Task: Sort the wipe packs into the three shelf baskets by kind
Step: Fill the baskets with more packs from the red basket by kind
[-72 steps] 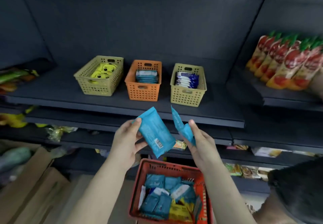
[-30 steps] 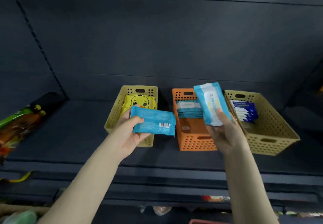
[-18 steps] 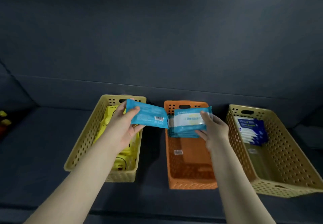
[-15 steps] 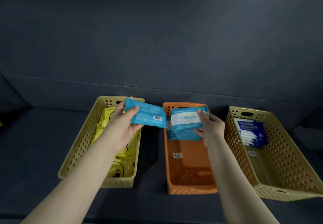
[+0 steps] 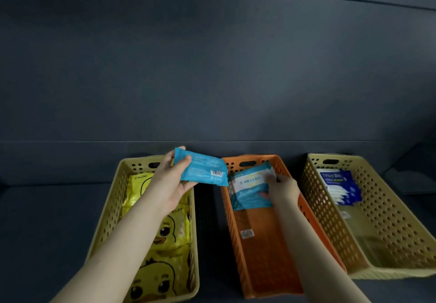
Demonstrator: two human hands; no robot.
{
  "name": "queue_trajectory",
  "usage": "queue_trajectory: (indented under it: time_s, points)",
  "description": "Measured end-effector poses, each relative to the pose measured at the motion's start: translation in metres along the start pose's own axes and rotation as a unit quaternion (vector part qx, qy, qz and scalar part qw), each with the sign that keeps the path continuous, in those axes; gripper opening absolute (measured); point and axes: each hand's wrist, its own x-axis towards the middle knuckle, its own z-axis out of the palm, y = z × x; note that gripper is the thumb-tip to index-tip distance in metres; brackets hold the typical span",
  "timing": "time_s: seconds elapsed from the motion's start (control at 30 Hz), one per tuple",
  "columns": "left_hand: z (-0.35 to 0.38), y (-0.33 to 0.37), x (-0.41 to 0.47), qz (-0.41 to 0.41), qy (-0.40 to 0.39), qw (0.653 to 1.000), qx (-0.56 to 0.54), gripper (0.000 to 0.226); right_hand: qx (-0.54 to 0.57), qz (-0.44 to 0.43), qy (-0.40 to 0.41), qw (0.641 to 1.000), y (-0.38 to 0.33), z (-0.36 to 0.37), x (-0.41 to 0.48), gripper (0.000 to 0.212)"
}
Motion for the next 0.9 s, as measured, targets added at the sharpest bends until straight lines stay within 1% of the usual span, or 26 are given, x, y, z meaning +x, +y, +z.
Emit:
queue_trajectory:
  time_s: [0.1, 0.23, 0.33, 0.4, 0.47, 0.53, 0.57, 0.6, 0.63, 0.67, 0.7, 0.73, 0.77, 0.8, 0.83, 0.9]
  points:
    - [-0.003, -0.004, 0.007, -0.006, 0.013, 1.0, 0.013, 0.025, -0.034, -0.019, 0.034, 0.999, 0.001, 0.0, -0.002, 0.022]
    - [-0.004, -0.008, 0.013, -0.002, 0.055, 0.997, 0.056, 0.007, -0.06, -0.039, 0.002, 0.997, 0.0, -0.003, 0.0, 0.023]
    - [-0.005, -0.009, 0.015, -0.005, 0.084, 0.995, 0.053, 0.016, -0.084, -0.047, -0.008, 0.995, 0.0, -0.011, -0.003, 0.027]
    - [-0.004, -0.007, 0.014, 0.0, 0.089, 0.995, 0.05, 0.015, -0.151, -0.075, 0.008, 0.986, 0.0, -0.016, -0.006, 0.034]
    - [-0.003, -0.005, 0.013, 0.015, 0.078, 0.995, 0.065, 0.013, -0.194, -0.123, 0.048, 0.972, -0.003, -0.021, -0.012, 0.037]
    - [0.001, -0.003, 0.011, 0.044, 0.059, 0.993, 0.095, 0.01, -0.199, -0.187, 0.098, 0.957, -0.006, -0.025, -0.019, 0.036]
    - [0.003, -0.002, 0.009, 0.068, 0.042, 0.991, 0.11, 0.007, -0.193, -0.202, 0.104, 0.954, -0.008, -0.025, -0.022, 0.036]
    - [0.007, -0.002, 0.006, 0.092, 0.015, 0.988, 0.125, 0.004, -0.159, -0.192, 0.084, 0.965, -0.012, -0.026, -0.026, 0.037]
    - [0.011, -0.004, 0.003, 0.113, -0.016, 0.984, 0.14, 0.004, -0.079, -0.135, 0.035, 0.987, -0.016, -0.026, -0.029, 0.039]
    - [0.015, -0.006, 0.0, 0.127, -0.05, 0.979, 0.153, 0.006, 0.039, -0.039, -0.046, 0.997, -0.022, -0.025, -0.035, 0.041]
    - [0.02, -0.01, -0.003, 0.134, -0.084, 0.974, 0.164, 0.006, 0.155, 0.06, -0.135, 0.977, -0.027, -0.025, -0.039, 0.045]
    - [0.025, -0.014, -0.006, 0.14, -0.116, 0.968, 0.175, 0.008, 0.241, 0.13, -0.206, 0.939, -0.03, -0.027, -0.044, 0.049]
    - [0.029, -0.018, -0.009, 0.147, -0.146, 0.959, 0.191, 0.012, 0.3, 0.171, -0.246, 0.906, -0.031, -0.028, -0.046, 0.051]
    - [0.032, -0.021, -0.013, 0.152, -0.176, 0.949, 0.211, 0.014, 0.34, 0.191, -0.253, 0.885, -0.029, -0.029, -0.047, 0.049]
    - [0.035, -0.022, -0.017, 0.154, -0.205, 0.938, 0.234, 0.015, 0.365, 0.192, -0.248, 0.877, -0.026, -0.032, -0.047, 0.043]
    - [0.035, -0.023, -0.021, 0.146, -0.253, 0.913, 0.283, 0.022, 0.39, 0.168, -0.232, 0.875, -0.018, -0.038, -0.047, 0.03]
